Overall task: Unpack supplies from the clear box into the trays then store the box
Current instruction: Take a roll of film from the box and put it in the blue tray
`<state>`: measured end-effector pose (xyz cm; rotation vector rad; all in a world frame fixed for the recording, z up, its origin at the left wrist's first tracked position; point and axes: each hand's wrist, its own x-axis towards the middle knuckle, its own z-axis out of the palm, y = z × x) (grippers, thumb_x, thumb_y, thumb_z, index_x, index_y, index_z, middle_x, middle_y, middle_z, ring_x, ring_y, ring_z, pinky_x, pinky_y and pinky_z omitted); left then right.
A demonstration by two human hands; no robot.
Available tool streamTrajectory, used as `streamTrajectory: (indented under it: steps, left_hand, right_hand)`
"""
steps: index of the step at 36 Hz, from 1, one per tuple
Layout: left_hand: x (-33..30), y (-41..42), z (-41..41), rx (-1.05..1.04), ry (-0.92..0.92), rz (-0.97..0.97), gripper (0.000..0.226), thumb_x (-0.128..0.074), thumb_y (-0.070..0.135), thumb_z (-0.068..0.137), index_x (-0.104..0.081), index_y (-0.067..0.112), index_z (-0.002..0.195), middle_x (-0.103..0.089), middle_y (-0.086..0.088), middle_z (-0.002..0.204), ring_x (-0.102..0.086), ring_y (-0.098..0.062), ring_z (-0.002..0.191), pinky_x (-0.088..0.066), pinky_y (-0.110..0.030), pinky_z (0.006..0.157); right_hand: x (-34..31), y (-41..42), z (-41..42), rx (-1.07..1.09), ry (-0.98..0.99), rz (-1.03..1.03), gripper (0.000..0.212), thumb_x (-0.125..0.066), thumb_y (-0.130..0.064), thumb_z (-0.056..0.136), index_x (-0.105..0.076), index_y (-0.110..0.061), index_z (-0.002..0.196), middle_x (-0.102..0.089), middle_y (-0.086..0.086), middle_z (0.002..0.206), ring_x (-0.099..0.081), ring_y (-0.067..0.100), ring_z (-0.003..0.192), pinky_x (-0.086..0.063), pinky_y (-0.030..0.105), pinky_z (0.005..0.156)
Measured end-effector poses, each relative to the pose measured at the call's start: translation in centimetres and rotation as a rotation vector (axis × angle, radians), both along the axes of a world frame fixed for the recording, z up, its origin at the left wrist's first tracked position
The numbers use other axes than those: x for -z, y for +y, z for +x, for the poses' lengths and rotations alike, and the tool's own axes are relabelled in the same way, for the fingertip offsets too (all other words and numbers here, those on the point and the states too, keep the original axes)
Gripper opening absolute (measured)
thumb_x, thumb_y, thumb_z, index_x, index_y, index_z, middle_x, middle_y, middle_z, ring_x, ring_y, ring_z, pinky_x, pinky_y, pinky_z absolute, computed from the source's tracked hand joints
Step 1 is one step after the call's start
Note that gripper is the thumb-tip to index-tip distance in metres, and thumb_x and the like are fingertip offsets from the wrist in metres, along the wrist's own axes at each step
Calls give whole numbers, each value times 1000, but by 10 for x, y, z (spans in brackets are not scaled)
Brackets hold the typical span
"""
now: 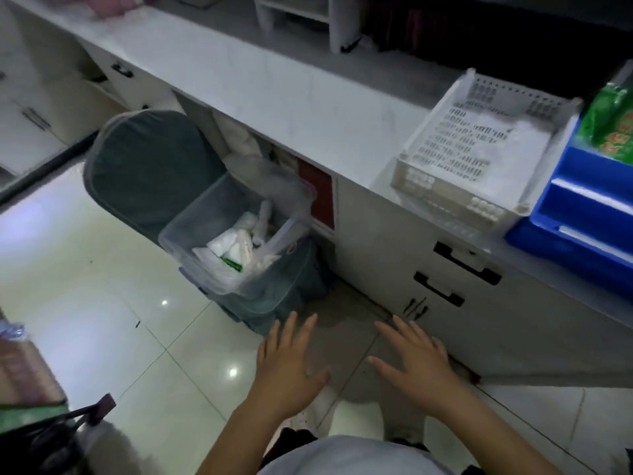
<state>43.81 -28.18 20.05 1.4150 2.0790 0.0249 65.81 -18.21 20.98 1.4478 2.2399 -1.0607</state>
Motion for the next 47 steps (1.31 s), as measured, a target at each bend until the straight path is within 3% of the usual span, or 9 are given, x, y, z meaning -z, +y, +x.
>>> streamTrajectory:
  steps: [8,19,30,34,39,44,47]
  left_hand:
    - [17,-30,-135,-195,-50,-8,91,-50,68,84,4,45,153,6,4,167,2,-27,153,-12,-45,121]
    - [39,-8,-236,-290,-159,-128,89,-51,63,87,3,41,155,7,4,167,2,-28,153,-11,-44,122]
    - [34,73,-336,-307,-173,-274,87,-53,65,87,0,47,153,4,9,166,-2,-23,152,-14,-43,120]
    - [45,128,-376,-371,-256,-252,85,-62,52,89,-11,41,155,-7,5,165,-11,-19,151,-18,-41,120]
    - [92,199,-405,-486,-313,-215,80,-67,34,89,-23,26,155,-26,-5,159,-29,-25,144,-28,-40,117]
    - [152,255,-411,-686,-488,-195,75,-69,24,88,-30,21,153,-40,-10,151,-47,-27,130,-41,-33,101]
    - [194,277,-404,-831,-629,-289,77,-67,17,89,-25,17,153,-47,-12,145,-57,-26,110,-45,-25,68]
  right_hand:
    - [9,-2,-148,-89,45,78,72,-39,-73,91,-15,-47,155,-2,-9,168,4,16,153,-4,52,121]
    - [25,39,-239,-129,-93,68,75,-36,-75,87,-16,-47,154,-2,-8,168,4,18,154,-6,53,120]
    - [101,165,-365,-188,-122,26,76,-39,-68,89,-12,-42,156,-4,-1,168,3,25,153,0,60,118]
    - [138,199,-391,-296,-208,-76,82,-44,-64,90,-5,-38,157,13,2,167,12,31,152,1,64,117]
    - [164,204,-398,-465,-337,-180,93,-50,-65,89,6,-37,157,24,2,164,23,32,150,3,66,115]
    - [174,197,-392,-495,-333,-156,88,-49,-61,92,5,-39,157,39,0,156,37,33,143,6,67,115]
    - [182,192,-385,-484,-326,-128,87,-48,-59,92,8,-42,156,48,-3,147,42,34,139,8,66,115]
